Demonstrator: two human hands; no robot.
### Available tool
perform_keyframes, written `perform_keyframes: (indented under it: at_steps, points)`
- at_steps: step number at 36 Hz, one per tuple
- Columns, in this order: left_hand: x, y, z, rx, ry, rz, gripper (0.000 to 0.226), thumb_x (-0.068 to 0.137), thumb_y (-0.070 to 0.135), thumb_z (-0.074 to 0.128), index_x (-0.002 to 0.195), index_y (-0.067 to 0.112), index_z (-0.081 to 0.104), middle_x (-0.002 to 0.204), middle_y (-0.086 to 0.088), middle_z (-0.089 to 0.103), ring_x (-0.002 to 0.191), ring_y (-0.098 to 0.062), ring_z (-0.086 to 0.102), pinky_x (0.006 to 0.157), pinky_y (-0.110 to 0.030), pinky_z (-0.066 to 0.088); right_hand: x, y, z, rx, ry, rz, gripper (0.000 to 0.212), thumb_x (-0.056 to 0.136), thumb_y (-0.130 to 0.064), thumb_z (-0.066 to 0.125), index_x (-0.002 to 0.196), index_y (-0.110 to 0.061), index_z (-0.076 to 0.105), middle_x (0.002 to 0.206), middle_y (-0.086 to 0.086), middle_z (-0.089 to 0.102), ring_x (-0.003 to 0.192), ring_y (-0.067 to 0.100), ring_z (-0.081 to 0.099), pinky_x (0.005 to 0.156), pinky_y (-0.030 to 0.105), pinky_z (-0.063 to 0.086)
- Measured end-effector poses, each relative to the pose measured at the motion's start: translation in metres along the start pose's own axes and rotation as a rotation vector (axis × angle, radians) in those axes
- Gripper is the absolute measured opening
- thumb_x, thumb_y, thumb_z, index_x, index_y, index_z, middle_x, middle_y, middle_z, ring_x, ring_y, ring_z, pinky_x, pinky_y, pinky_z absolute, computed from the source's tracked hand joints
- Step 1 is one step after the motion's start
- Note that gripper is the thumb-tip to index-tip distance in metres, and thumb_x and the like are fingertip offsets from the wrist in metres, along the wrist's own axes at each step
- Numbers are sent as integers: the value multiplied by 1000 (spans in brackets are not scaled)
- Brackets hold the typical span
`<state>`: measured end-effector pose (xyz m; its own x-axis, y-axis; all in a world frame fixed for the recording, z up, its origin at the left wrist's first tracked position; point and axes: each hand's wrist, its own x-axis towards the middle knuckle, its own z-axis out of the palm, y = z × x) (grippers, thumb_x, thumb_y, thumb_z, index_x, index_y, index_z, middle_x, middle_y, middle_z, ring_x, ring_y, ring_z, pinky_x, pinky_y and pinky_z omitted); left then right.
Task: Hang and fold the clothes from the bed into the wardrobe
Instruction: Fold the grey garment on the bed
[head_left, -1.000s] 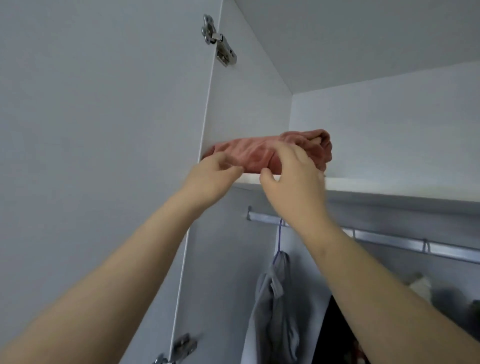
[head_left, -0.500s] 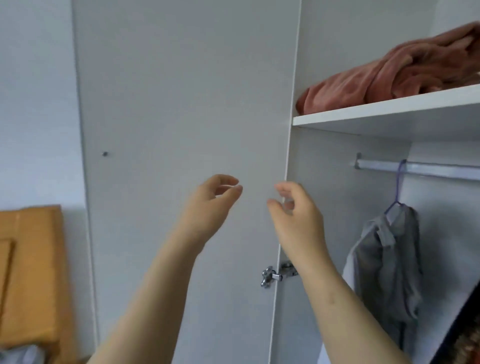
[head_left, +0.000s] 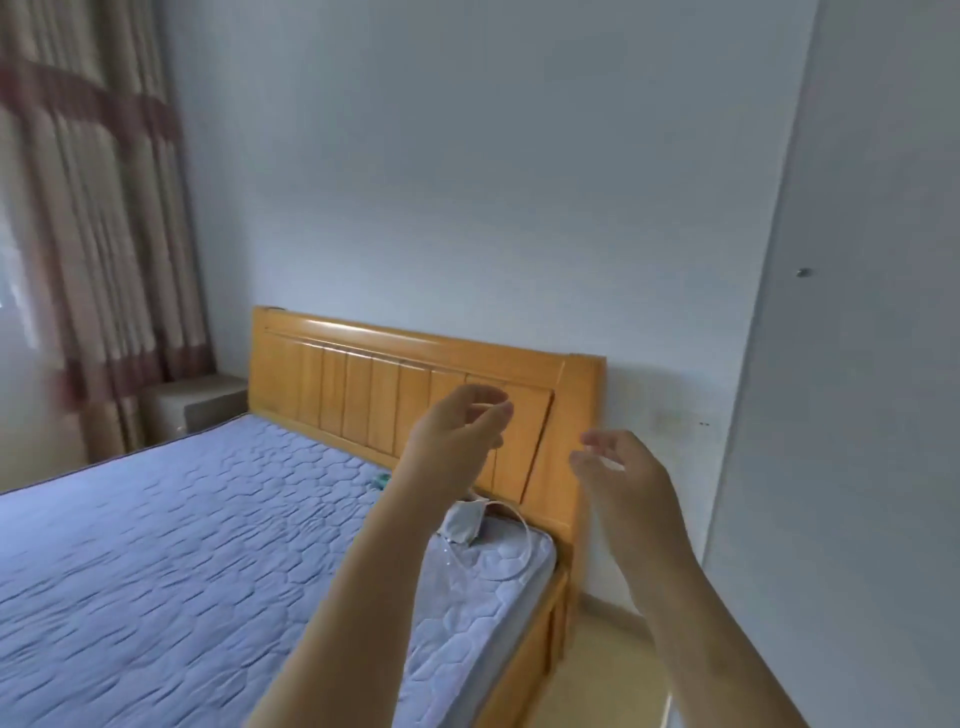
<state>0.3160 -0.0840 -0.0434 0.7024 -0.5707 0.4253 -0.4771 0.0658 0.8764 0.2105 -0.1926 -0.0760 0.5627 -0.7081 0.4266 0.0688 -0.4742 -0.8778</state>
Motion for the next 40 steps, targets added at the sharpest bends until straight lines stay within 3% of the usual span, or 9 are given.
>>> perform_keyframes:
  at_steps: [5, 8, 14, 23, 29, 33, 40]
  points:
    - [-11, -36, -81, 49, 149, -77, 8, 92, 27, 55, 89, 34, 57, 87, 9, 65, 87, -15, 65, 69, -27, 49, -8, -2, 81, 30, -128, 5, 12, 88, -24, 55, 89, -36, 52, 89, -23, 51, 81, -2, 49, 63, 21, 38]
    - [-21, -59, -130, 50, 238, -136, 8, 92, 24, 55, 88, 31, 57, 85, 12, 63, 83, -11, 64, 64, -21, 45, -18, -5, 135, 88, -224, 30, 12, 89, -24, 54, 85, -35, 53, 93, -17, 55, 83, 2, 52, 63, 25, 40]
    - [-47, -98, -232, 110, 429, -266, 10, 92, 25, 55, 85, 31, 58, 89, 7, 65, 85, -14, 65, 69, -29, 45, -46, -24, 248, 156, -452, 67, 12, 89, -17, 55, 90, -29, 56, 96, -9, 57, 98, 13, 53, 83, 29, 39]
    - [-99, -122, -365, 248, 662, -374, 13, 93, 22, 55, 83, 30, 59, 87, 5, 66, 83, -17, 65, 76, -31, 45, -92, -79, 384, 265, -713, 44, 9, 91, -16, 56, 94, -25, 57, 104, -2, 62, 99, 18, 57, 87, 32, 44]
    - [-162, -127, -420, 345, 851, -467, 14, 92, 23, 55, 83, 33, 58, 83, 6, 66, 81, -16, 67, 72, -31, 47, -138, -97, 447, 331, -945, 58, 9, 90, -17, 55, 96, -22, 60, 94, -3, 62, 87, 17, 55, 82, 33, 45]
    - [-213, -124, -439, 369, 1014, -550, 11, 91, 22, 56, 85, 30, 60, 77, 7, 66, 72, -12, 65, 66, -27, 48, -177, -107, 474, 378, -1118, 97, 16, 89, -14, 57, 81, -28, 58, 86, -8, 62, 86, 17, 58, 81, 36, 45]
    - [-293, -110, -455, 388, 1270, -627, 15, 90, 17, 55, 82, 28, 60, 76, 7, 66, 67, -9, 66, 58, -24, 41, -246, -120, 499, 436, -1314, 103, 19, 88, -9, 58, 76, -23, 60, 78, -2, 64, 81, 20, 61, 73, 30, 43]
